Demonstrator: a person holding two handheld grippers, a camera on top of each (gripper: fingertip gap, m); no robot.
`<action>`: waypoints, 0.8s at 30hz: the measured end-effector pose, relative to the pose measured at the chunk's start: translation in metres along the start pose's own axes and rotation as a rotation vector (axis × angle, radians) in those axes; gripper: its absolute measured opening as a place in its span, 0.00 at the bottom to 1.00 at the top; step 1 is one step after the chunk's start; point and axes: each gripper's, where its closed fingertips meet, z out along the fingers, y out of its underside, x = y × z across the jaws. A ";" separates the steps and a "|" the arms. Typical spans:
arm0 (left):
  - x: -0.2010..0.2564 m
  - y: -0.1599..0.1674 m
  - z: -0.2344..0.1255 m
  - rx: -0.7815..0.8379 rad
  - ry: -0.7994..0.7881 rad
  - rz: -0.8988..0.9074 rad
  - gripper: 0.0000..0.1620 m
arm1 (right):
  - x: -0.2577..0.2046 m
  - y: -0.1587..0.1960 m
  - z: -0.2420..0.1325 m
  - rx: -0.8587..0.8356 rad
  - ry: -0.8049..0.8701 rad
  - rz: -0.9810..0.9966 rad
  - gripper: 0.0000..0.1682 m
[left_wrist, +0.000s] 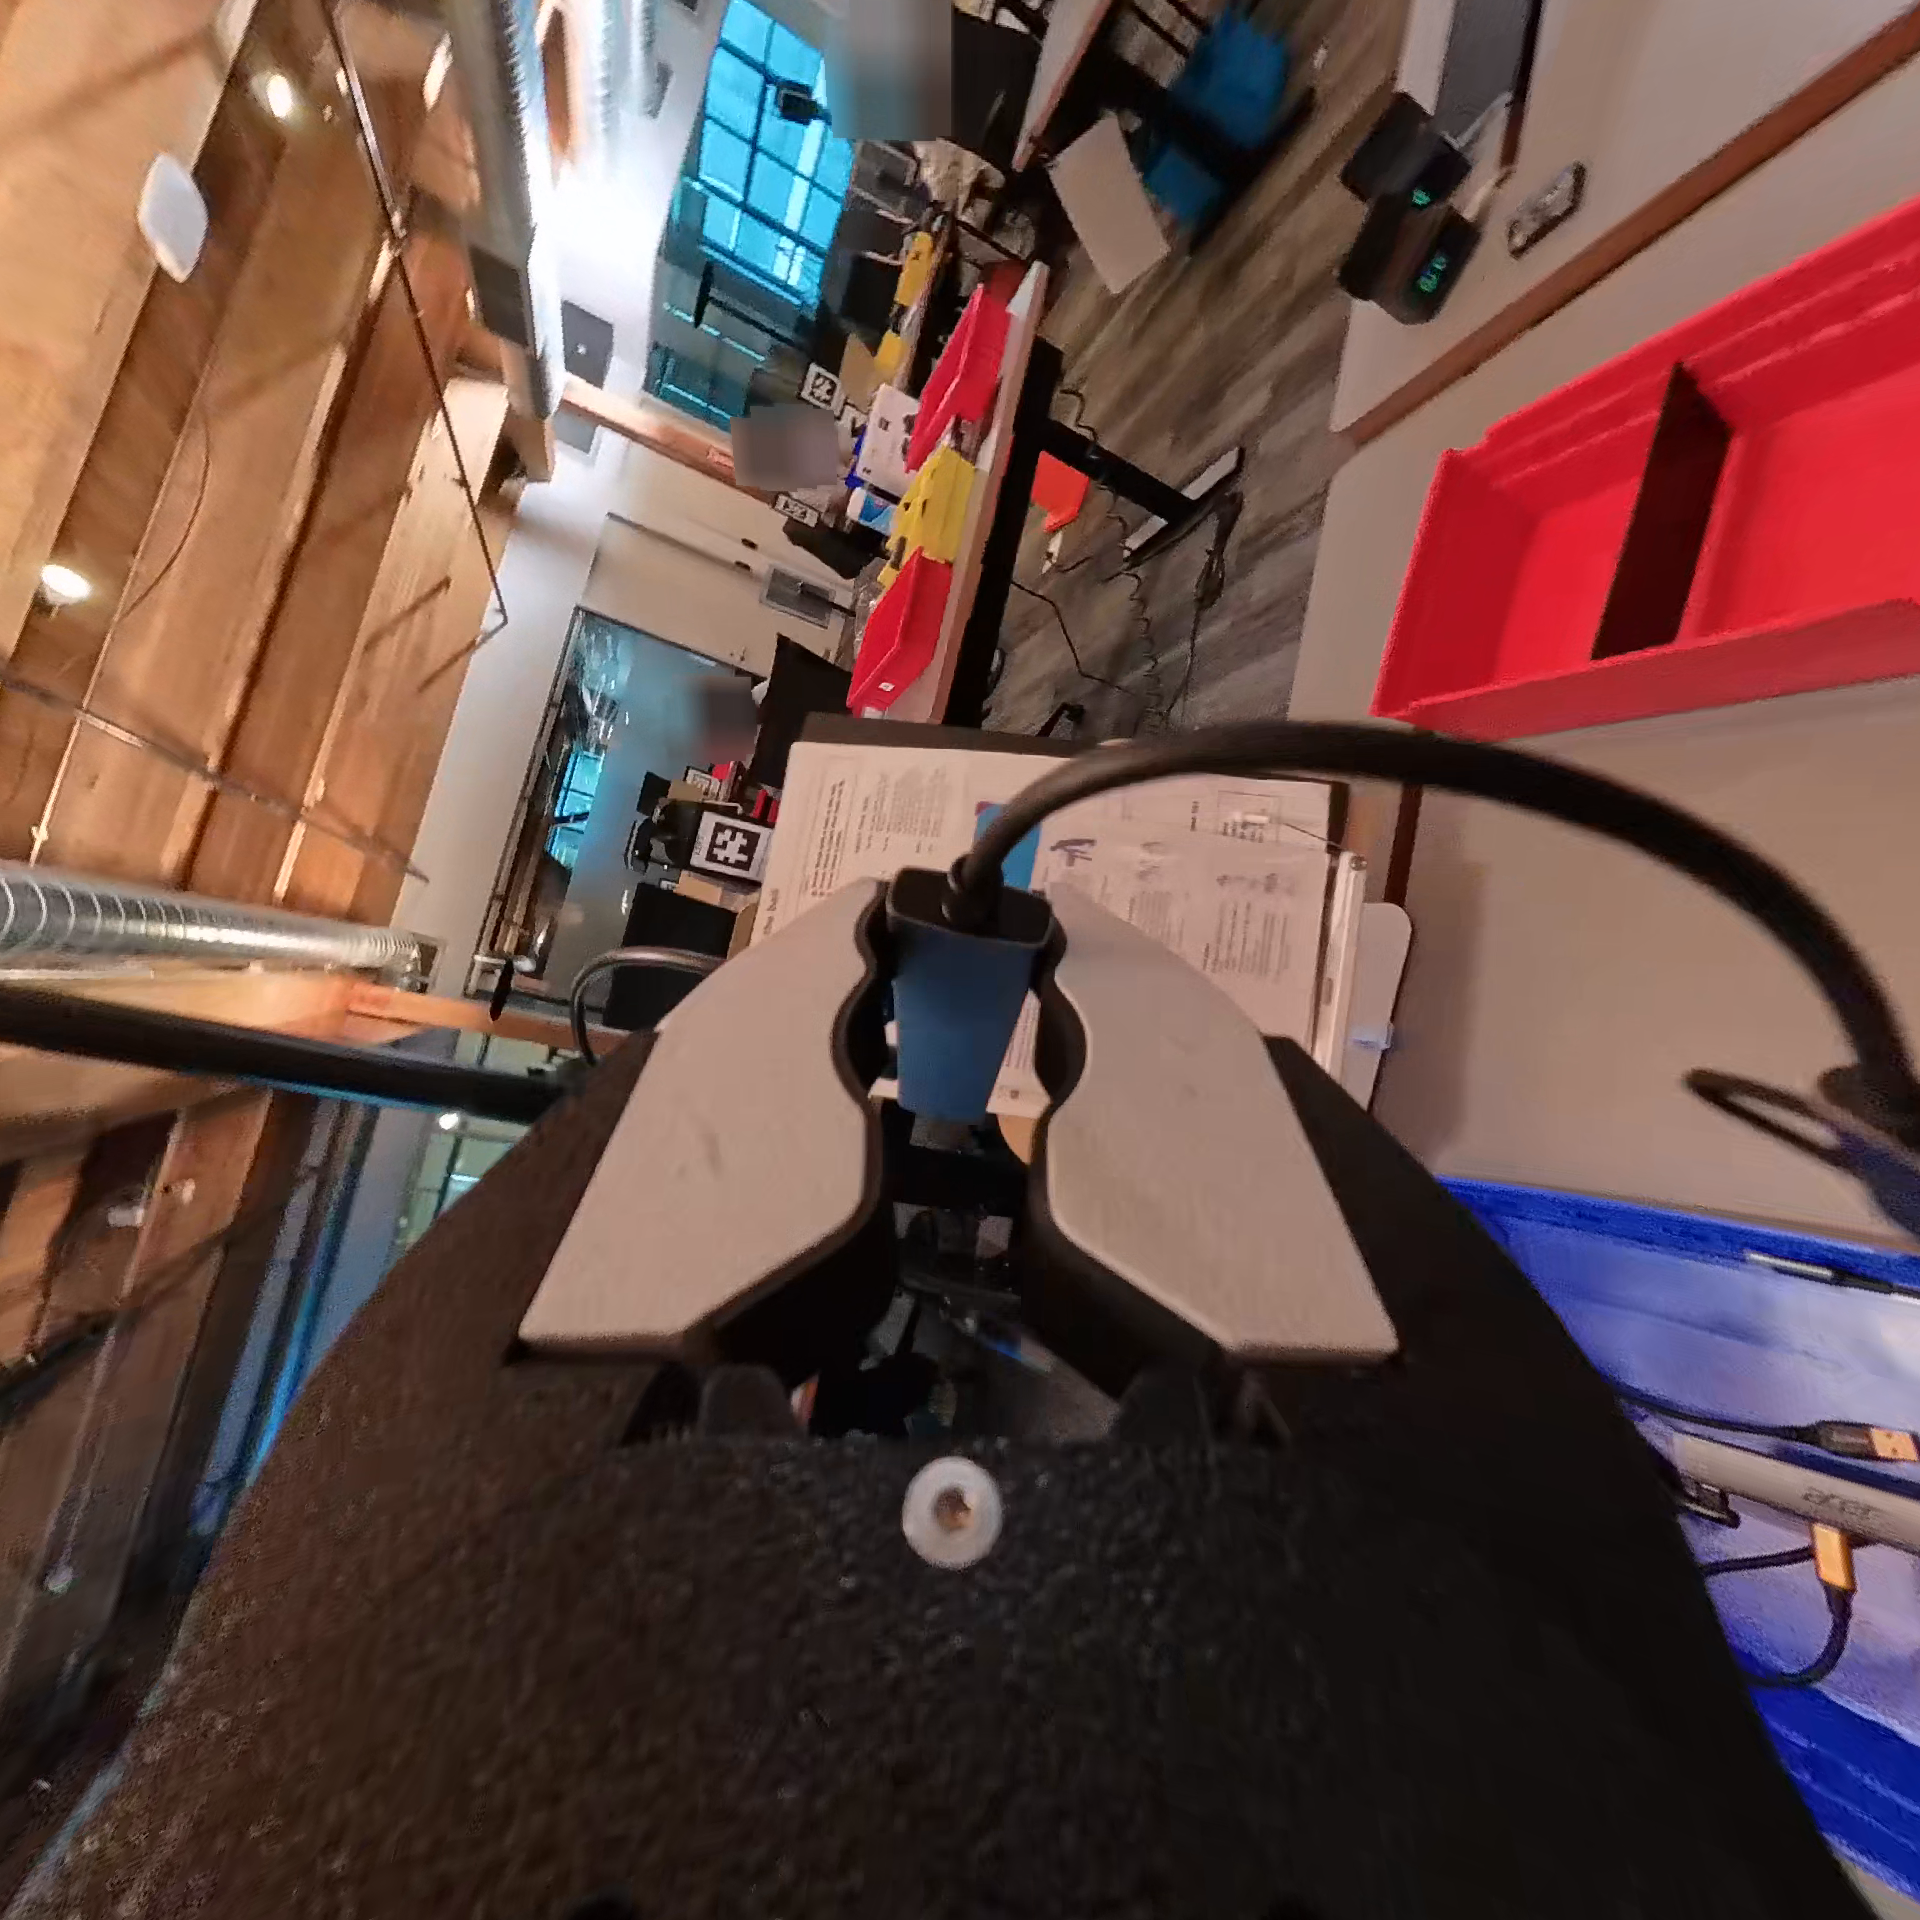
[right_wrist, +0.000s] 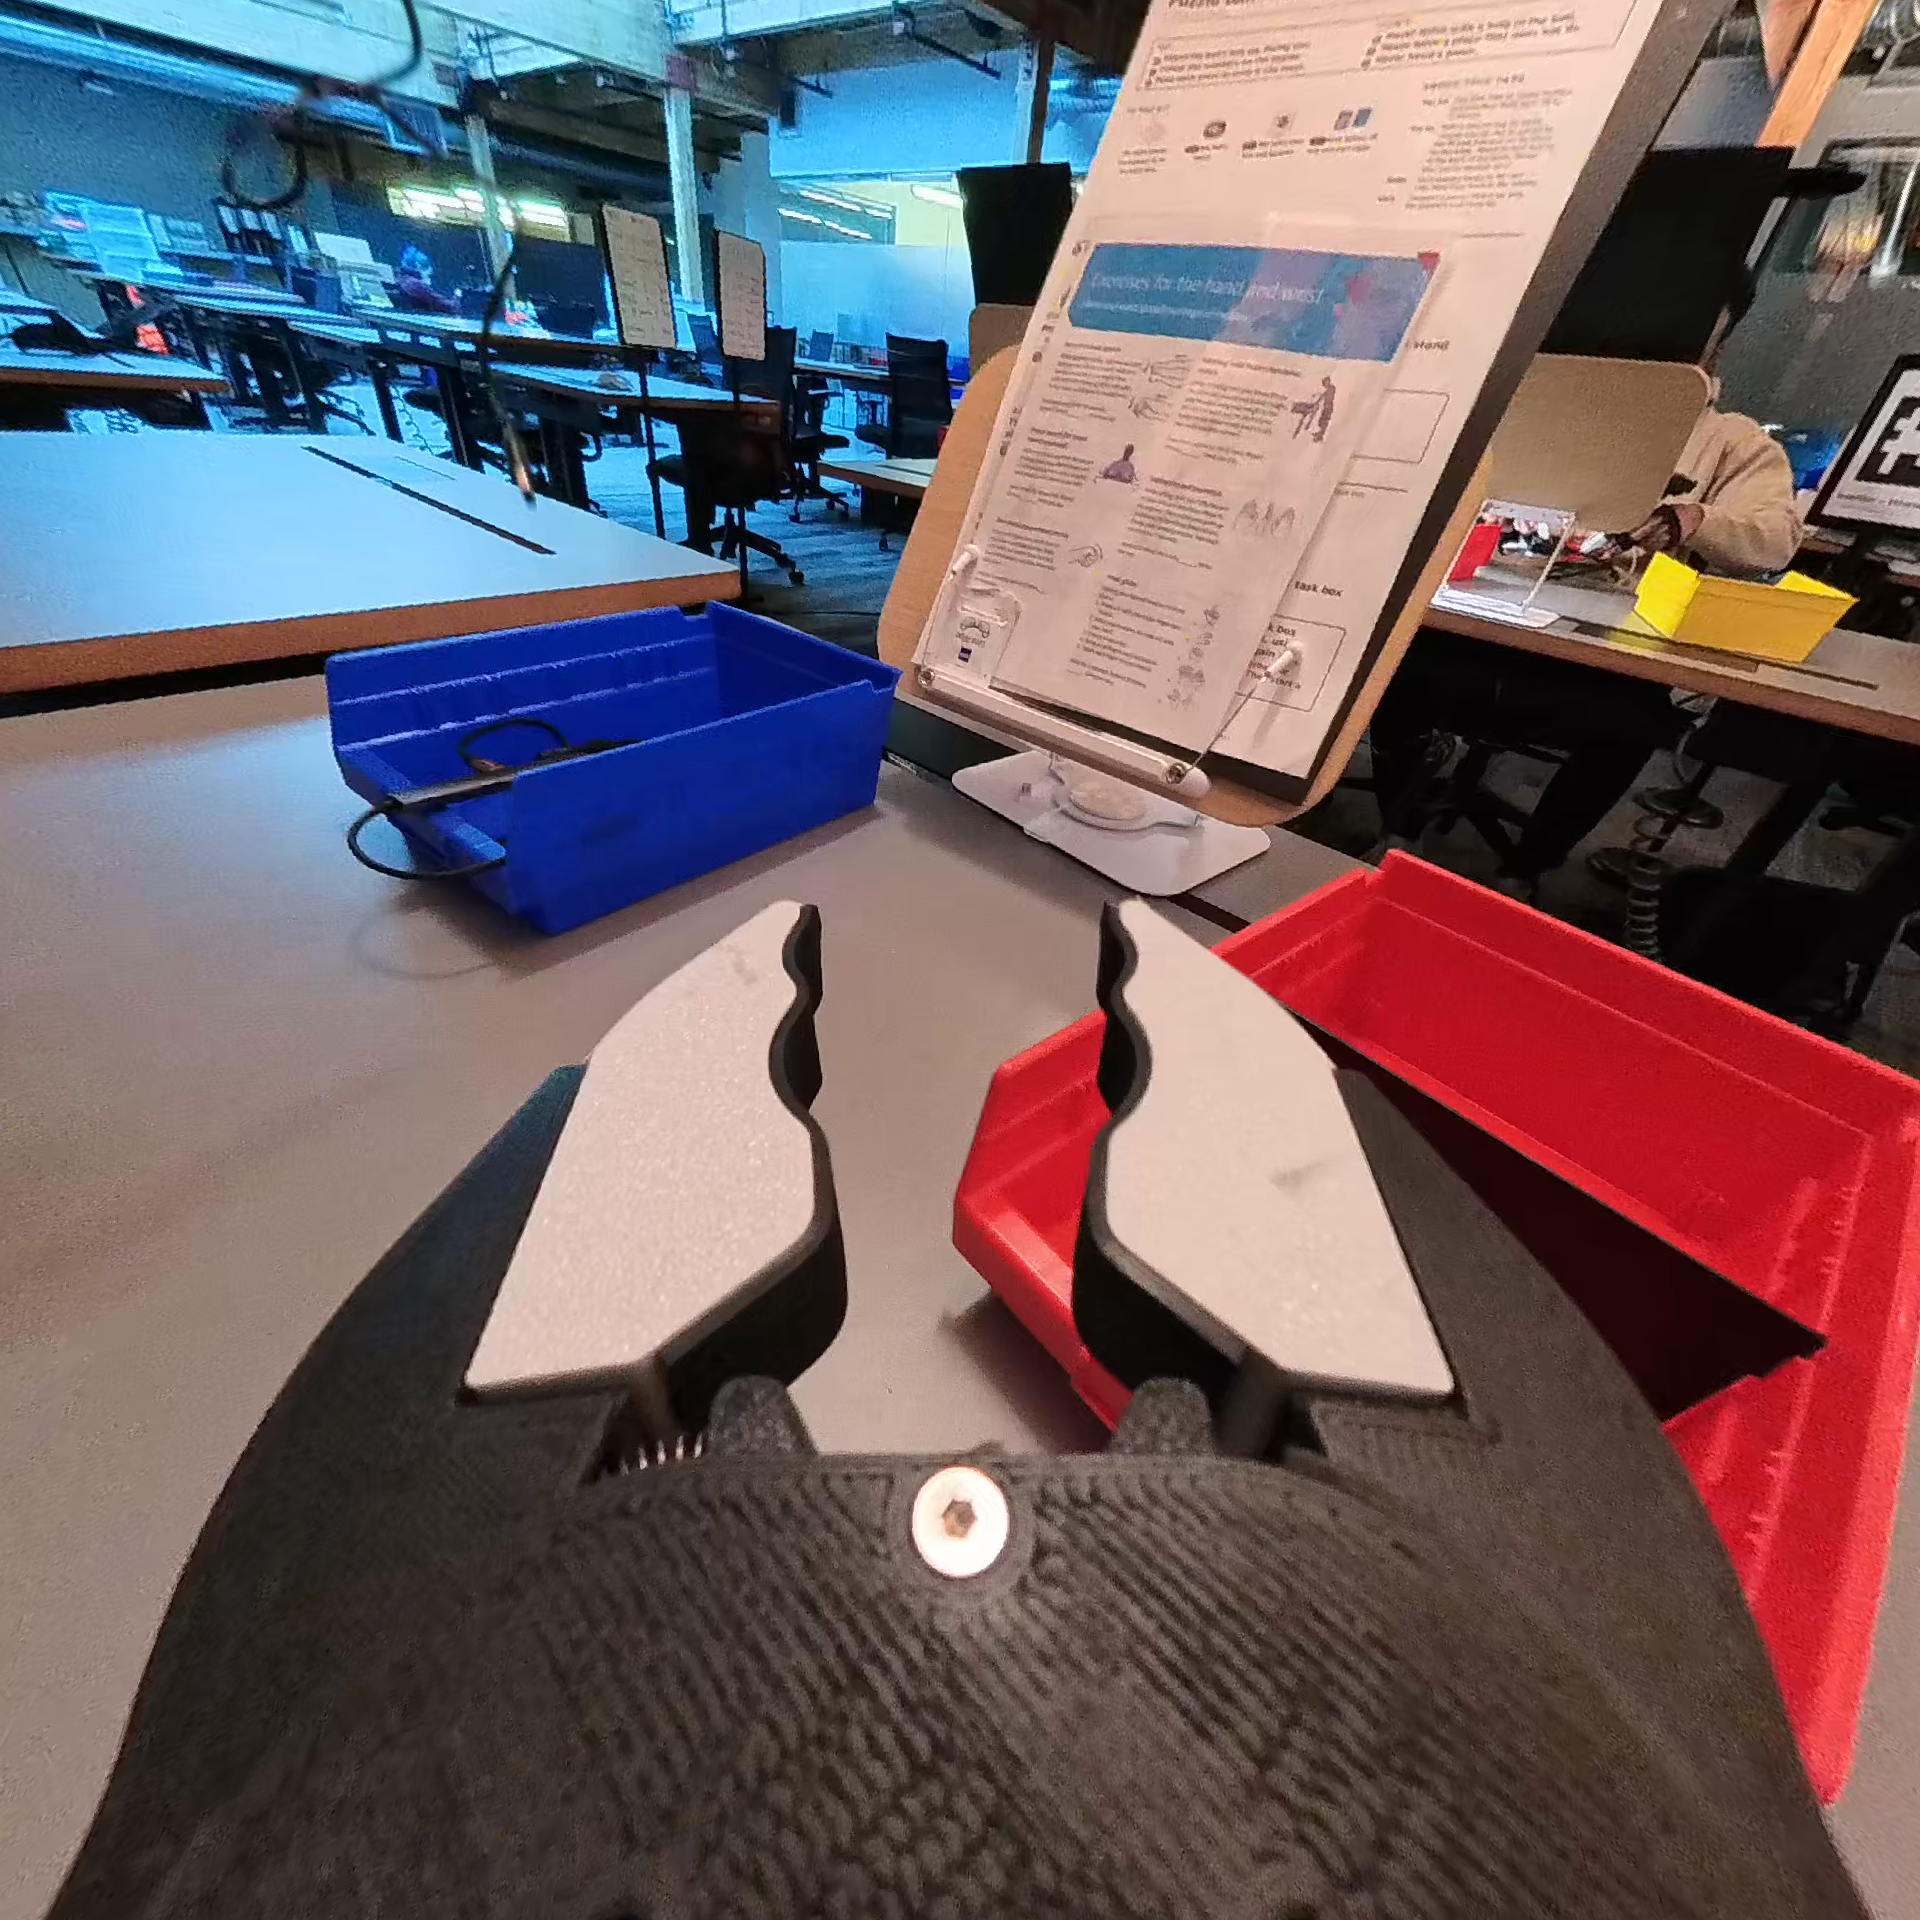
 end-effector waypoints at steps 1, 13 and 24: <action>0.011 -0.004 0.003 0.003 0.011 0.029 0.15 | -0.001 -0.002 0.000 0.009 -0.004 0.001 0.31; 0.244 -0.084 0.064 0.242 0.144 0.473 0.15 | -0.089 -0.069 -0.007 0.294 -0.545 0.583 0.35; 0.389 -0.031 0.103 0.117 0.150 1.119 0.15 | -0.097 -0.006 0.034 0.175 -0.740 1.073 0.29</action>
